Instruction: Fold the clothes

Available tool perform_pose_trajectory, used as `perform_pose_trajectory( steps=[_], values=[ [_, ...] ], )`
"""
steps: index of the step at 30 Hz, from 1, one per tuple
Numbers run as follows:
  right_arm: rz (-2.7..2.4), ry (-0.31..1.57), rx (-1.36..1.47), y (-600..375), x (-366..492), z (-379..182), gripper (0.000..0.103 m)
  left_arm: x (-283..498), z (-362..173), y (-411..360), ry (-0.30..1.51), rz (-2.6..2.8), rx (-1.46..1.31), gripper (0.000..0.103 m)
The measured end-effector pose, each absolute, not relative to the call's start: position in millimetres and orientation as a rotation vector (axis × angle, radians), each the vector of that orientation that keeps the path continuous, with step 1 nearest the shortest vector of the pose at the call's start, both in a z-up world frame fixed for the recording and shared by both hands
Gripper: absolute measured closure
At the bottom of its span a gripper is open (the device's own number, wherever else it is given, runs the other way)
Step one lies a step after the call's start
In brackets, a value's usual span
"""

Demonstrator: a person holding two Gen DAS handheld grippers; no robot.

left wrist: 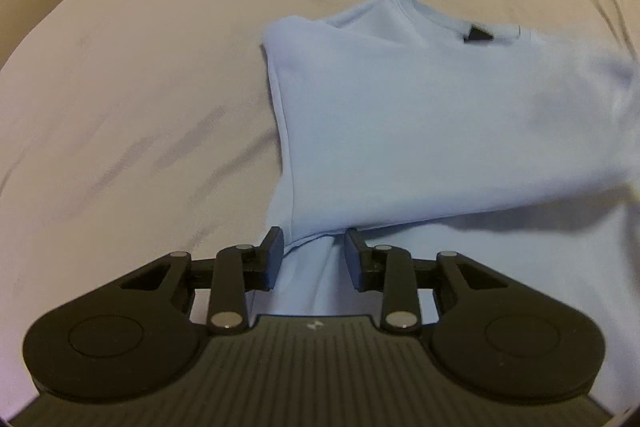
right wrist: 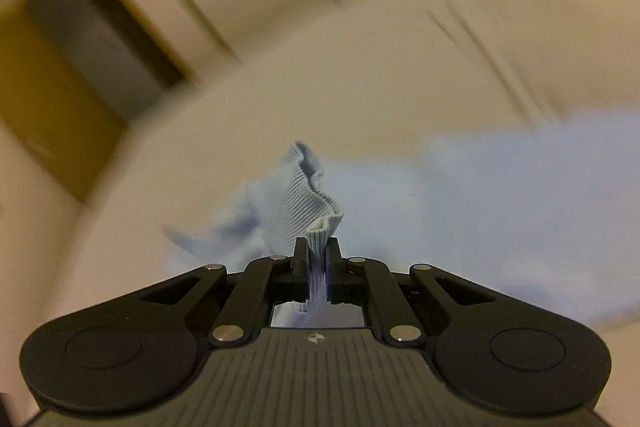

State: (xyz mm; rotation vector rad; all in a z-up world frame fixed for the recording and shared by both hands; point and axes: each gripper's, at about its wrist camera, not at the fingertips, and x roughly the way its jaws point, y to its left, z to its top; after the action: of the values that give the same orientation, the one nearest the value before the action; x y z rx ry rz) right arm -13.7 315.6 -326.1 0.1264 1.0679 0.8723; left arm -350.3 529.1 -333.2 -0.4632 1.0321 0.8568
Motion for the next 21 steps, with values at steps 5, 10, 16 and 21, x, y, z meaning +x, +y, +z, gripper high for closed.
perform_pose_trajectory(
  steps=[5,10,16,21],
  values=[
    [0.728,1.307,0.215,300.4,-7.0,-389.4,0.094,-345.4,-329.7,529.1,1.047,0.860,-0.410,0.074],
    [0.786,1.191,0.221,299.9,-13.5,-364.0,0.094,-341.3,-329.7,532.9,1.068,0.858,-0.376,0.073],
    [0.672,1.208,0.134,289.6,-9.2,-364.1,0.078,-333.9,-313.1,522.7,1.057,0.845,-0.368,0.074],
    [0.575,1.206,0.139,239.5,4.4,-353.0,0.068,-311.4,-294.7,505.7,1.036,0.773,-0.389,0.074]
  ],
)
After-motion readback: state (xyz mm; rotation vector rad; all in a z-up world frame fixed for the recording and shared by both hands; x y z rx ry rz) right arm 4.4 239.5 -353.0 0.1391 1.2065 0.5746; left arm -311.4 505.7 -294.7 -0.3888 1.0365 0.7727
